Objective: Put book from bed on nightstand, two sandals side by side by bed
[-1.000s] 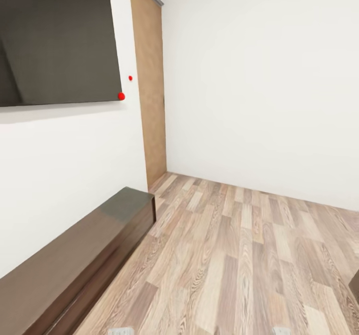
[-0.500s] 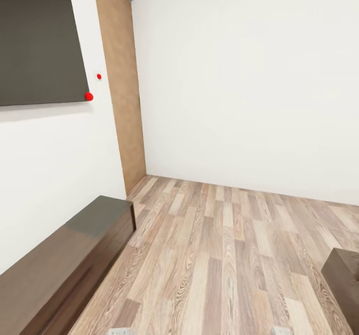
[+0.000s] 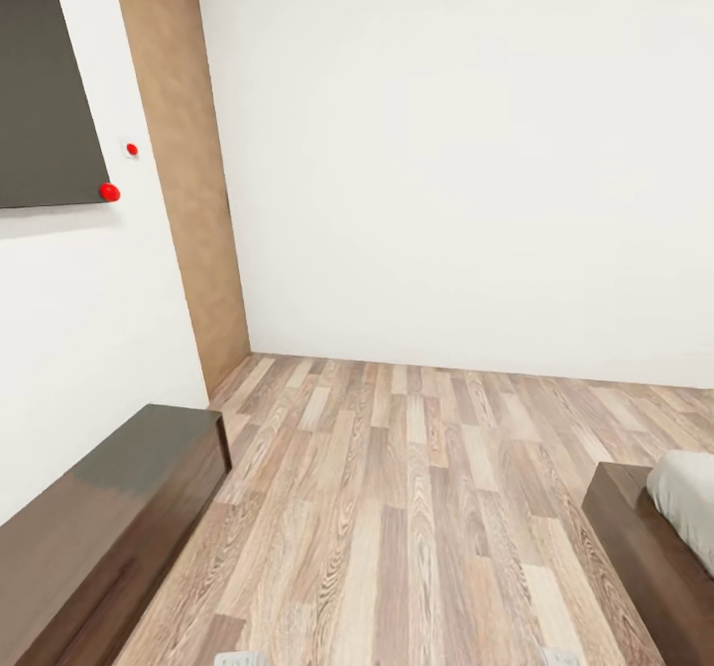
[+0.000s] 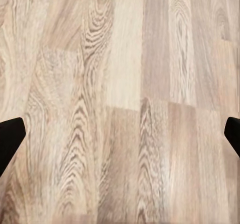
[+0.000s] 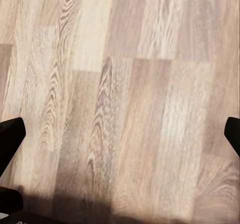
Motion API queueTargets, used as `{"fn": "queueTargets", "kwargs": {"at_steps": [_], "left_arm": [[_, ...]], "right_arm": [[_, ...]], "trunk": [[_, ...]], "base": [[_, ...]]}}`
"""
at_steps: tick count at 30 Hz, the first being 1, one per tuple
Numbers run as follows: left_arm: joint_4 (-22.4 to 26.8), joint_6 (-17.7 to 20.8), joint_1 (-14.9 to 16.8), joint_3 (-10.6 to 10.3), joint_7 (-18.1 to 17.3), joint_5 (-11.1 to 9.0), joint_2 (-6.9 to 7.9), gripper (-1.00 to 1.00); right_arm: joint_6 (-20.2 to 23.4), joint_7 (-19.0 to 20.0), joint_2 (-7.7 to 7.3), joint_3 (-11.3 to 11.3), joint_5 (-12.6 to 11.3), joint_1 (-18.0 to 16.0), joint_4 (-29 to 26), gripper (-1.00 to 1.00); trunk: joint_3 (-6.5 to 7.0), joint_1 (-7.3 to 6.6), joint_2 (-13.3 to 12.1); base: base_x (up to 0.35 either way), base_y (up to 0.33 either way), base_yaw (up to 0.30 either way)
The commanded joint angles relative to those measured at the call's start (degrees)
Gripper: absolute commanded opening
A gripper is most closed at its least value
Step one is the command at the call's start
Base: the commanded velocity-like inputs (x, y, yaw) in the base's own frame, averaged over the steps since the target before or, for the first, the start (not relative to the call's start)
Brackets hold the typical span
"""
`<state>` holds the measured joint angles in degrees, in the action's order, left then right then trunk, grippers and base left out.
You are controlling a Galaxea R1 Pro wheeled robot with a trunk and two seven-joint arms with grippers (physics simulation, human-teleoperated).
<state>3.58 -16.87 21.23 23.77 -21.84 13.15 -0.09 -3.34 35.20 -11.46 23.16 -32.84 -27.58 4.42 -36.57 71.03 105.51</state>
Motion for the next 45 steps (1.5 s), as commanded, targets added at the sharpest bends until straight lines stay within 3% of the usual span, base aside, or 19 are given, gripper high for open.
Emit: {"fn": "queueTargets", "kwargs": {"at_steps": [1,14,32,45], "left_arm": [[0.0,-0.2,0.0,0.5,-0.1,0.6,0.00,1.00],[0.0,-0.2,0.0,0.5,-0.1,0.6,0.00,1.00],[0.0,-0.2,0.0,0.5,-0.3,0.5,0.00,1.00],[0.0,-0.2,0.0,0.5,-0.3,0.5,0.00,1.00]], "right_arm": [[-0.3,0.3,0.04,0.5,-0.4,-0.1,0.2,1.00],[-0.3,0.3,0.06,0.5,-0.4,-0.1,0.2,1.00],[-0.3,0.3,0.07,0.5,-0.4,-0.1,0.2,1.00],[-0.3,0.3,0.09,0.5,-0.4,-0.1,0.2,1.00]], "trunk": [[-0.06,0.00,0.0],[-0.06,0.00,0.0],[-0.06,0.00,0.0],[-0.06,0.00,0.0]], "base": [[0.160,0.000,-0.283],[0.127,0.004,-0.283],[0.268,0.051,-0.283],[0.036,0.000,-0.283]]}}
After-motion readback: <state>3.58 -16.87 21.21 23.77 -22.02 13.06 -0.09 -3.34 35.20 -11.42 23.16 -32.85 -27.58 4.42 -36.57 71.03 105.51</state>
